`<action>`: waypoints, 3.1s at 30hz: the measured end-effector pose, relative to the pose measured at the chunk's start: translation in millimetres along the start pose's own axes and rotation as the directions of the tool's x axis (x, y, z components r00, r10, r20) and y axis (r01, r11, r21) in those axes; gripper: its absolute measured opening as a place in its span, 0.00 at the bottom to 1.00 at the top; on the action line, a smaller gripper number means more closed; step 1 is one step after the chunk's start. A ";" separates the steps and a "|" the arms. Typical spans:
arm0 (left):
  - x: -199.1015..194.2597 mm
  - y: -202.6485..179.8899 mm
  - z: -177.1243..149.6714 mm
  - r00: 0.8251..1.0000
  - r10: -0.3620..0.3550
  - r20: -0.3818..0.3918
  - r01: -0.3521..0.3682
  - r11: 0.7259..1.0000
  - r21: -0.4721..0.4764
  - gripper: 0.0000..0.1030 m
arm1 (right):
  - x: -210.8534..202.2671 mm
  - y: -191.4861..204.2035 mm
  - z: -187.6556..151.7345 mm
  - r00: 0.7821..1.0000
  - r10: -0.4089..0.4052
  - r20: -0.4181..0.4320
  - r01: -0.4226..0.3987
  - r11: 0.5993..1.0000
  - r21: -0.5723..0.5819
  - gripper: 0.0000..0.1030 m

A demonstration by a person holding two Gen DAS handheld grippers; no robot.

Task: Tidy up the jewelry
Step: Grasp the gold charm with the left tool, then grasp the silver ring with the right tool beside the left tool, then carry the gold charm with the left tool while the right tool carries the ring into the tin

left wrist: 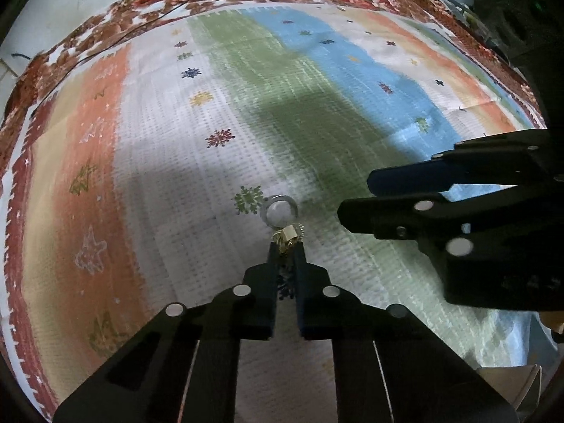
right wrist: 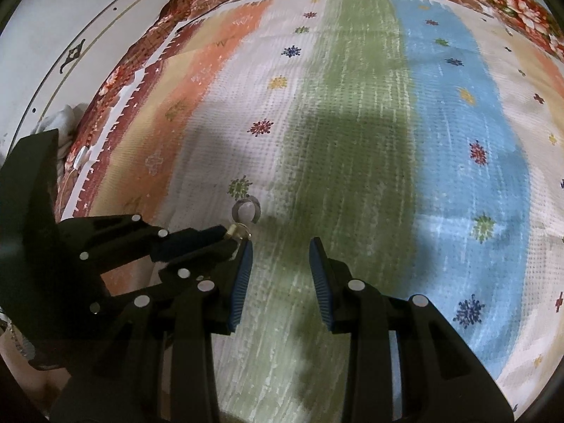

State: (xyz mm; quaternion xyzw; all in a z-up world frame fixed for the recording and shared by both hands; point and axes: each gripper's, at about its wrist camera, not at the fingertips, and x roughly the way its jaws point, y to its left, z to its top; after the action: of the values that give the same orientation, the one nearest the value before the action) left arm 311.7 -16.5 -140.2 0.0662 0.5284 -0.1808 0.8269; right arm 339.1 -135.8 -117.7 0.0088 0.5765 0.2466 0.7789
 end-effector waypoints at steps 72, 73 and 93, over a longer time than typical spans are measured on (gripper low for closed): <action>-1.6 11.0 -2.6 0.999 0.027 0.041 -0.029 0.998 0.056 0.15 | 0.7 13.3 12.1 0.999 -0.049 0.013 0.049 0.998 -0.038 0.22; -3.6 10.8 -2.6 0.999 0.027 0.043 -0.029 0.998 0.057 0.15 | -3.6 12.2 9.2 0.998 -0.057 0.018 0.058 0.998 -0.040 0.22; -71.5 -3.3 -16.8 0.989 0.026 0.143 -0.026 1.000 0.000 0.16 | -55.3 26.7 -36.5 0.984 -0.144 0.106 0.153 0.986 -0.072 0.22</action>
State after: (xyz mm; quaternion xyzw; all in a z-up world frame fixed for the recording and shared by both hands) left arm 269.2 1.9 -83.0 0.0609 0.4667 -0.1749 0.8648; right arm 284.3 -144.1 -72.6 -0.0530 0.5252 0.2099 0.8230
